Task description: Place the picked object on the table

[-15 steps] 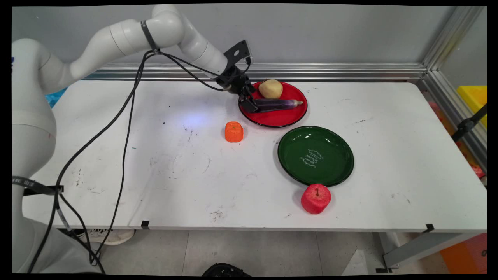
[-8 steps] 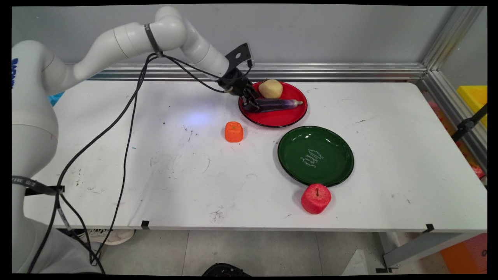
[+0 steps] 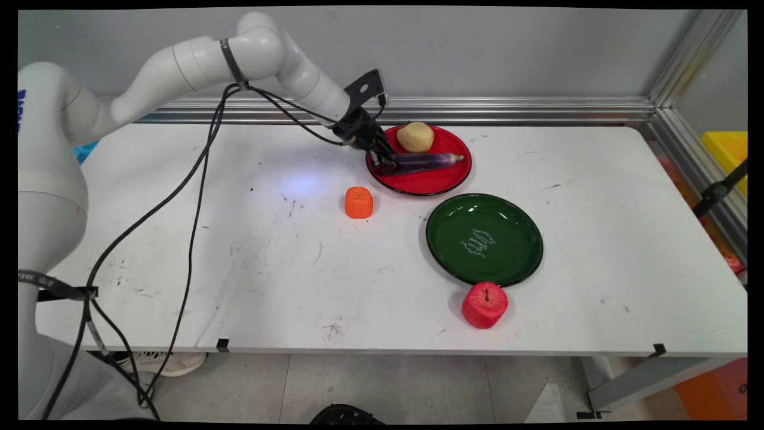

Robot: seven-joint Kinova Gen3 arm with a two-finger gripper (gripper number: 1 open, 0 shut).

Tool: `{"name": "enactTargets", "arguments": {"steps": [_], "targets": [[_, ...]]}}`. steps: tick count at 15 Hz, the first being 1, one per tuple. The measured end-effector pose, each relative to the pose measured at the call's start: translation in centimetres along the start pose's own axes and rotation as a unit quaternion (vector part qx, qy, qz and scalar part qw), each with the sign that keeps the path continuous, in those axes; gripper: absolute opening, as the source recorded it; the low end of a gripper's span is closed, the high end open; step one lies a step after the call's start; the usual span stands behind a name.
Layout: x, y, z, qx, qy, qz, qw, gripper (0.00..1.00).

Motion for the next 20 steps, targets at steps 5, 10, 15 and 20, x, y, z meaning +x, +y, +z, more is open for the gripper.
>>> {"name": "enactTargets", "arguments": {"steps": [5, 10, 15, 20], "targets": [[1.1, 0.3, -1.1, 0.006, 0.002, -0.007, 1.0000, 0.00], [2.6, 2.1, -4.1, 0.011, -0.009, -0.033, 0.9993, 0.00], [3.0, 6.3, -8.1, -0.002, -0.033, -0.060, 0.9976, 0.00], [2.1, 9.9, -11.1, -0.007, -0.052, -0.070, 0.9962, 0.00]]}}
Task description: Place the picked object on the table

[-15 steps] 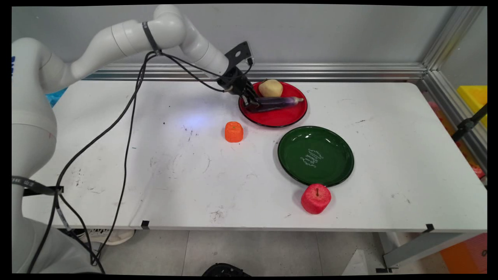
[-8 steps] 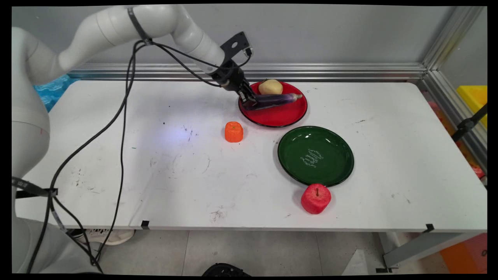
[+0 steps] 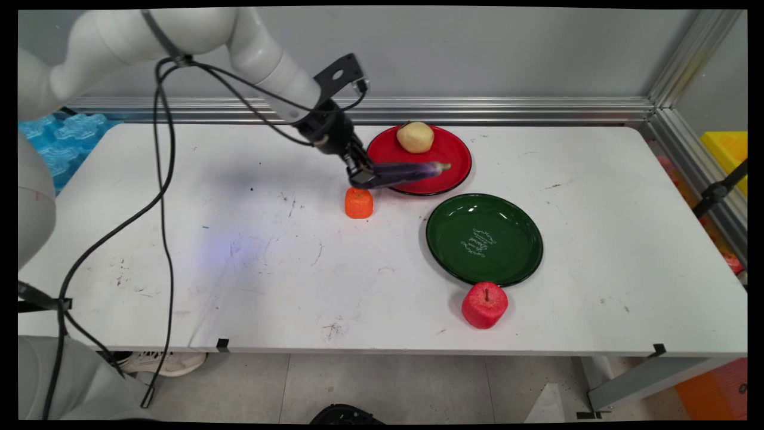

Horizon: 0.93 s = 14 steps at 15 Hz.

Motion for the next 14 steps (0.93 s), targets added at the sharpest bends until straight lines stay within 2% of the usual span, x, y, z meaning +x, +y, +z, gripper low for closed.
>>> {"name": "enactTargets", "arguments": {"steps": [8, 14], "targets": [[-4.1, 4.5, -3.3, -0.009, -0.030, -0.009, 0.9995, 0.00], [-7.4, 5.8, -3.3, -0.005, -0.034, -0.002, 0.9994, 0.00]]}}
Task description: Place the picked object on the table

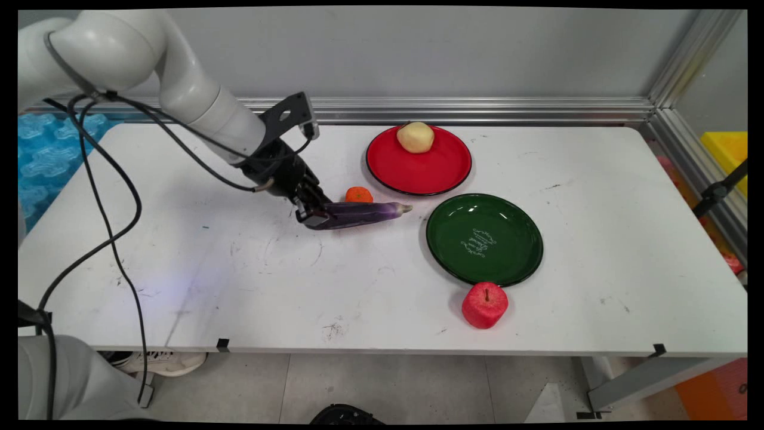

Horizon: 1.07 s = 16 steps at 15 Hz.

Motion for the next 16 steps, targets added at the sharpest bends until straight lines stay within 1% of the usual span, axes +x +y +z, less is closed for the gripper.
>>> {"name": "enactTargets", "arguments": {"steps": [7, 16], "targets": [[-1.5, -0.3, 2.2, -0.002, 0.008, 0.010, 0.9999, 0.00], [-1.5, -1.2, 5.0, -0.005, 0.026, 0.018, 0.9995, 0.00]]}}
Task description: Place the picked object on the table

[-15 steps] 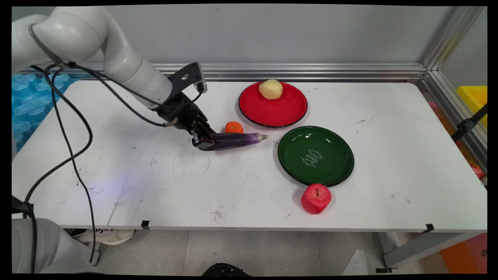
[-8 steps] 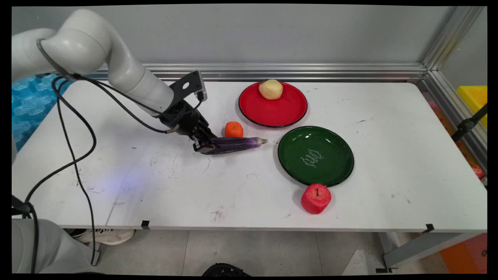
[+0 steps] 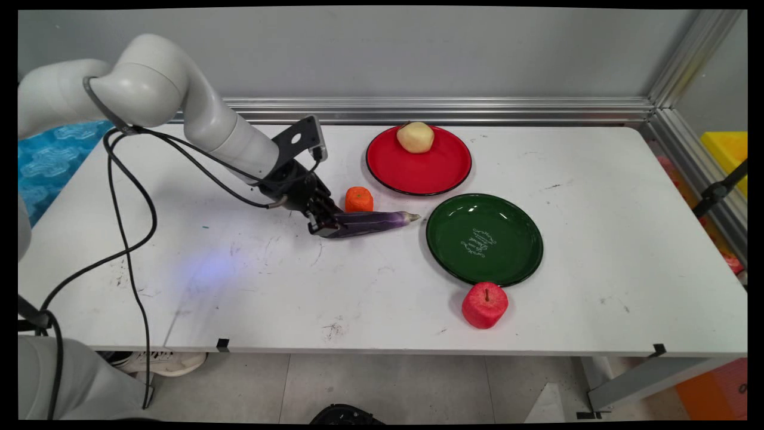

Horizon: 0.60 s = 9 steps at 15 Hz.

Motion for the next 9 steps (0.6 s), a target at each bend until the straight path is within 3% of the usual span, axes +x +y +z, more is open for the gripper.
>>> {"name": "enactTargets", "arguments": {"steps": [9], "targets": [[0.0, -0.4, 1.5, -0.015, 0.002, 0.001, 0.9999, 0.00]]}}
